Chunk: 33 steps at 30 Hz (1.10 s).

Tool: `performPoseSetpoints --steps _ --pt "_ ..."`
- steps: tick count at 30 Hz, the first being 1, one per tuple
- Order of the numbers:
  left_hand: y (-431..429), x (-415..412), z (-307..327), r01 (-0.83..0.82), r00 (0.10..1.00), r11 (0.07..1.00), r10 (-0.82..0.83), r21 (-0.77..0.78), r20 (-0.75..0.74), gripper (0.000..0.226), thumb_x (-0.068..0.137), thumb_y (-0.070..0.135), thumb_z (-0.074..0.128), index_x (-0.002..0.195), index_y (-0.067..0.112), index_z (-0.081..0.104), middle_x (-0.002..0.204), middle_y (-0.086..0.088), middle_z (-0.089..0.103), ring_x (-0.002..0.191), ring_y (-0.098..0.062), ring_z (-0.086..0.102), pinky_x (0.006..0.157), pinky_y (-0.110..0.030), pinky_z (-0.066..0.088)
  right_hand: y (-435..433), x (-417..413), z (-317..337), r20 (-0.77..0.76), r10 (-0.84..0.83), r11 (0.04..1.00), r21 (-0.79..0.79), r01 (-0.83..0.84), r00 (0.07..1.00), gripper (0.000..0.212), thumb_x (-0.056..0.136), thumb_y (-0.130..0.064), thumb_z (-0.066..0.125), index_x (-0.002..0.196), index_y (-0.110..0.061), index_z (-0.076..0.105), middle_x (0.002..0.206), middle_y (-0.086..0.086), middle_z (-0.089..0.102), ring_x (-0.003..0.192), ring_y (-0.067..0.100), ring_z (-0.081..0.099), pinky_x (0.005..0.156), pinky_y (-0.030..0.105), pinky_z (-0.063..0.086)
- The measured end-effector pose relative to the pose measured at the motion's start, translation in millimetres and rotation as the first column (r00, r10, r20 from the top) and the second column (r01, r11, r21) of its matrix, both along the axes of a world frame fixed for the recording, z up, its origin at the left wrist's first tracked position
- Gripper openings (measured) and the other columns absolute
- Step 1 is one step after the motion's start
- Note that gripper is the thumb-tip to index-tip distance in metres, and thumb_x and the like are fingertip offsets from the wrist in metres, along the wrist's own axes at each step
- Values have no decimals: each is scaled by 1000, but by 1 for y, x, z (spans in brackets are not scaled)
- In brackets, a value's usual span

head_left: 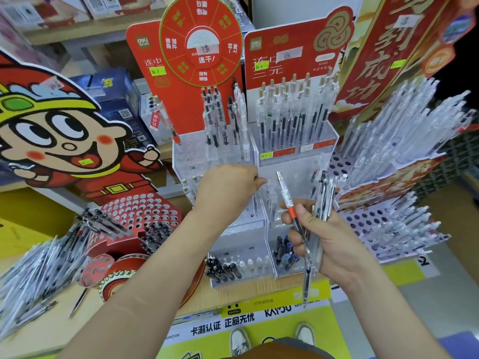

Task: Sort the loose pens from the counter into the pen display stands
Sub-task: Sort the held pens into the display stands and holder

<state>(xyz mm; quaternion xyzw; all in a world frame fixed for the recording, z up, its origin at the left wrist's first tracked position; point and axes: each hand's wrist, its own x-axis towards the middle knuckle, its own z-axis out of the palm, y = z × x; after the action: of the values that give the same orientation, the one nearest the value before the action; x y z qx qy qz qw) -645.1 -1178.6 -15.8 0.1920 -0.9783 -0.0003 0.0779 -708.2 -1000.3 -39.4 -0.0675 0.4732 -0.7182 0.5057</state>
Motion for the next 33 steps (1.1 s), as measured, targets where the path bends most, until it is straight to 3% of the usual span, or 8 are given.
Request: performPoseSetpoints --steps 7,11,17,20,23,26,29,33 --pt "-2 -3 0 28 997 999 -27 -19 66 33 99 42 40 100 17 62 88 -3 67 81 -28 62 65 -33 44 -5 4 -1 -39 -36 999 8 36 999 24 81 -17 59 102 -6 65 69 10 63 45 13 50 38 19 39" --pt "-7 11 4 47 995 942 -15 332 -99 31 98 39 46 98 20 70 77 2 68 72 -17 60 65 -35 49 -8 6 -4 -53 -34 999 -6 34 998 24 83 -16 58 102 -5 65 69 11 63 43 12 47 39 18 37" --pt "17 39 15 225 882 134 394 965 -260 25 90 27 56 107 11 67 80 -1 67 62 -15 59 51 -25 49 -13 9 -6 -38 -4 1000 -31 3 999 19 83 -17 60 98 -8 68 72 12 62 44 12 47 39 19 36" --pt "20 45 11 233 887 27 405 972 -223 20 84 12 63 104 8 67 85 -6 73 64 -17 61 56 -24 51 -16 13 -4 -44 45 998 -34 -46 998 19 83 -18 61 97 -9 69 72 13 63 44 14 49 39 19 37" --pt "14 51 17 320 750 119 574 940 -328 16 85 3 62 97 10 69 84 -7 75 63 -15 64 58 -23 52 -19 14 0 -132 60 998 43 -55 989 24 85 -26 59 100 -11 69 70 14 64 41 16 49 37 20 36" --pt "-6 61 32 354 581 441 588 825 -563 20 90 -1 57 100 13 68 83 -1 75 68 -11 66 62 -21 53 -16 4 -2 -236 23 988 152 13 972 30 88 -37 57 105 -15 69 62 8 57 37 13 36 38 20 28" --pt "-18 63 27 232 632 679 440 697 -638 19 89 4 63 103 15 68 87 1 73 79 -10 69 74 -30 57 -12 -5 -3 -201 -38 985 159 70 979 33 86 -37 60 107 -13 67 63 4 48 39 12 29 40 20 24" --pt "-12 56 -6 107 731 740 394 664 -557 21 87 11 69 101 27 68 89 11 72 86 -4 69 82 -36 56 -14 -7 -3 -24 -71 995 73 72 997 14 89 -10 48 98 -10 58 68 7 48 41 13 35 41 23 24"
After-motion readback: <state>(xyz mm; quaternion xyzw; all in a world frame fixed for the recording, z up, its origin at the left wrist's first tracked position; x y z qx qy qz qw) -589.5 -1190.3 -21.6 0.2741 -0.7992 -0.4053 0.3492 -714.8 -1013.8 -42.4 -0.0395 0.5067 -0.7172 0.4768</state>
